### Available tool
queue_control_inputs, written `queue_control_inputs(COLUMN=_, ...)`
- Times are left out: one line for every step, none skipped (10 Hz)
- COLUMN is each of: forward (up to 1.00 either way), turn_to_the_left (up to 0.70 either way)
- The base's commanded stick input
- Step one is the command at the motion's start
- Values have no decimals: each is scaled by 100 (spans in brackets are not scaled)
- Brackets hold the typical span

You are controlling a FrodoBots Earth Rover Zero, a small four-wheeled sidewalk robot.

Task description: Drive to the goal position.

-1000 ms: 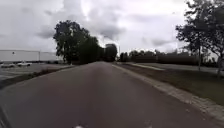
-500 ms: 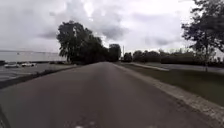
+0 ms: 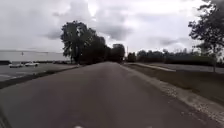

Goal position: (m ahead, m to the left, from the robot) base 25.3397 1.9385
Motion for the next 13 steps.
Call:
queue_control_inputs(forward=100, turn_to_the_left=-9)
queue_control_inputs(forward=100, turn_to_the_left=-9)
queue_control_inputs(forward=100, turn_to_the_left=-9)
queue_control_inputs(forward=100, turn_to_the_left=-9)
queue_control_inputs(forward=100, turn_to_the_left=-9)
queue_control_inputs(forward=100, turn_to_the_left=-9)
queue_control_inputs(forward=100, turn_to_the_left=-1)
queue_control_inputs(forward=100, turn_to_the_left=0)
queue_control_inputs(forward=100, turn_to_the_left=1)
queue_control_inputs(forward=100, turn_to_the_left=1)
queue_control_inputs(forward=100, turn_to_the_left=1)
queue_control_inputs(forward=100, turn_to_the_left=1)
queue_control_inputs(forward=100, turn_to_the_left=1)
